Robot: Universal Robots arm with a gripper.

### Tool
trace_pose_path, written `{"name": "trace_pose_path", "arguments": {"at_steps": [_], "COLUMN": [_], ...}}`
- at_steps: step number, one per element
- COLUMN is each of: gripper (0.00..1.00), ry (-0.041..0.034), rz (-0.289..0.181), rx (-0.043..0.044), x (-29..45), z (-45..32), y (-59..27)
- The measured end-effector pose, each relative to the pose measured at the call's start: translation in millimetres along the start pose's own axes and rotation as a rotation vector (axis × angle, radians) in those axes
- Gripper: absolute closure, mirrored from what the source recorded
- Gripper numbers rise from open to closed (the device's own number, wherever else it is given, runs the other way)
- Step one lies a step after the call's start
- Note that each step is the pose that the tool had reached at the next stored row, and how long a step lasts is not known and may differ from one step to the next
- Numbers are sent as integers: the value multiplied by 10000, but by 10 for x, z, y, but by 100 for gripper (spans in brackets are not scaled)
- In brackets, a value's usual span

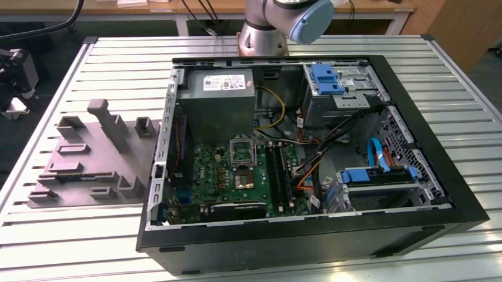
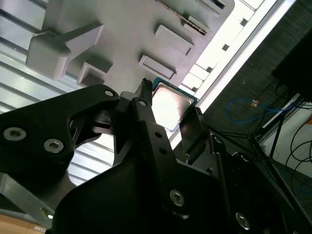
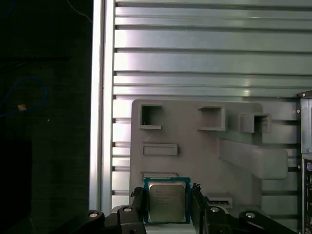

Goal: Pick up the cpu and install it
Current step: 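Pick up the cpu and move it towards the insertion slot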

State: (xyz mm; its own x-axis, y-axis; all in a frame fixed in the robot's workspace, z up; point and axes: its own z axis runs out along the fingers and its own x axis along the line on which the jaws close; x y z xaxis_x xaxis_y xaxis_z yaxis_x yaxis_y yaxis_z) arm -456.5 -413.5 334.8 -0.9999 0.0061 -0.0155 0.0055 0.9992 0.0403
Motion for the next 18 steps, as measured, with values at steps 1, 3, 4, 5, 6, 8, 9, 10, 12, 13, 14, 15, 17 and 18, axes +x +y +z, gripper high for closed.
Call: {"name": "trace_pose_path", "arguments": {"at_steps": [1,3,4,5,6,8,9,10,12,13,14,15,17,18], "gripper": [53,53,53,53,53,53,53,53,53,53,53,53,53,53], "ry": [-1,-2,0,0,0,-1,0,0,1,1,1,0,-2,-1], "rz": [0,0,0,0,0,0,0,0,1,0,0,0,0,0], "rx": [-1,-1,0,0,0,0,0,0,1,1,1,0,-1,0], "x": [0,0,0,0,0,0,0,0,0,0,0,-1,-1,0], "z": [-3,-7,-11,-14,-17,-21,-26,-27,-30,-33,-36,-39,-40,-42], "y": [0,0,1,1,1,1,1,1,1,1,1,2,2,2]}}
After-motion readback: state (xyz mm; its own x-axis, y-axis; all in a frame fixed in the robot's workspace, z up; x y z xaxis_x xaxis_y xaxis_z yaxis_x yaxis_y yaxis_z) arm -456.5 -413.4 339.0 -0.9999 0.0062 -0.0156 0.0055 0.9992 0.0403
